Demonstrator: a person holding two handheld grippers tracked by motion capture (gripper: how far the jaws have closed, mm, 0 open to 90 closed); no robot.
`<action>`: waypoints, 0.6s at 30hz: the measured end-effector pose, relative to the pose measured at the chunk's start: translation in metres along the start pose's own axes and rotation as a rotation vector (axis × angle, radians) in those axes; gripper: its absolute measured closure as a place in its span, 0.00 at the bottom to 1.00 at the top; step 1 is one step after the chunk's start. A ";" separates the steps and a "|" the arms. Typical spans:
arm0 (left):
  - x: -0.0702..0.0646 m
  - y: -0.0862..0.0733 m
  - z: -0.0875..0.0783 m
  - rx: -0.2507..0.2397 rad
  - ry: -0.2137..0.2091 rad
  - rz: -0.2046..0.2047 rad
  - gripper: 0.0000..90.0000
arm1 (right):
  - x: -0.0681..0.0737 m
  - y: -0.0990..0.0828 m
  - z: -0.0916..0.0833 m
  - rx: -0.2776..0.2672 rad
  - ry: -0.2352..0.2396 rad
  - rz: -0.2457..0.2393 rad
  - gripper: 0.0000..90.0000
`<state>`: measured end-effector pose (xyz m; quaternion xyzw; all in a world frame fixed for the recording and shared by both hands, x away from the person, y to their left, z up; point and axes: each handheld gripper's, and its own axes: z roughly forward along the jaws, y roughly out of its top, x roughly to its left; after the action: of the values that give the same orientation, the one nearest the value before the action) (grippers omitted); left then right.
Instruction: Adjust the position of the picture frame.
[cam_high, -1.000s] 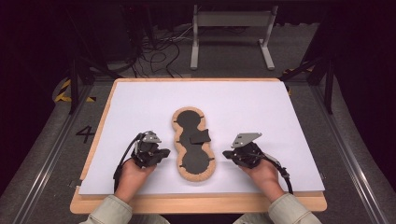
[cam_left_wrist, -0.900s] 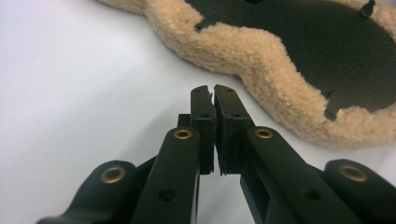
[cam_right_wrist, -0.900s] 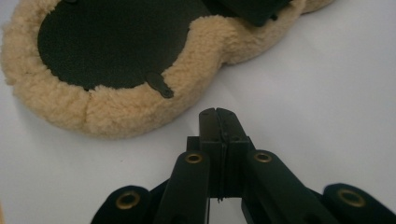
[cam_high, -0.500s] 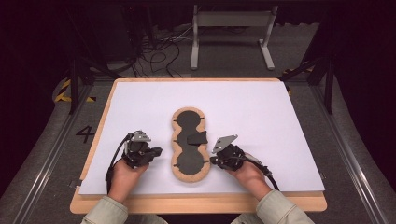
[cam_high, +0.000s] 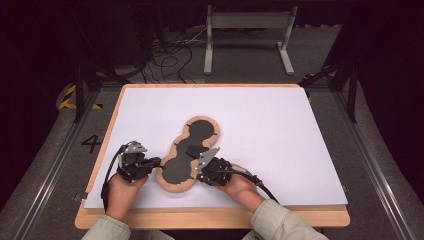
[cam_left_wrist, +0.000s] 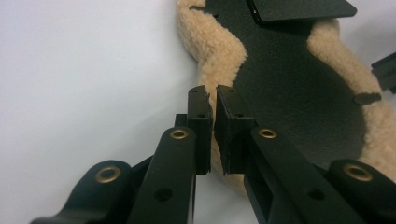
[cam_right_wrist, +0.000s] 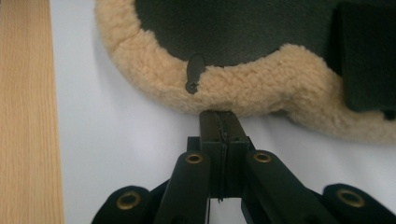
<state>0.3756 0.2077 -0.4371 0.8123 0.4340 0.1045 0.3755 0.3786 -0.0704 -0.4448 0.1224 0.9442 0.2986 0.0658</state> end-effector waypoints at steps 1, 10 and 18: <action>0.002 -0.002 -0.003 -0.006 0.010 -0.010 0.93 | 0.000 0.004 0.003 -0.002 0.004 -0.007 1.00; 0.007 -0.016 -0.026 -0.059 -0.009 -0.074 0.94 | -0.008 0.015 -0.005 -0.012 0.039 -0.014 1.00; -0.025 -0.019 -0.040 -0.092 -0.173 0.037 0.98 | -0.045 0.025 -0.043 -0.131 -0.030 0.065 1.00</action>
<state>0.3285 0.2152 -0.4186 0.8081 0.3797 0.0606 0.4463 0.4179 -0.0862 -0.3929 0.1530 0.9170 0.3600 0.0780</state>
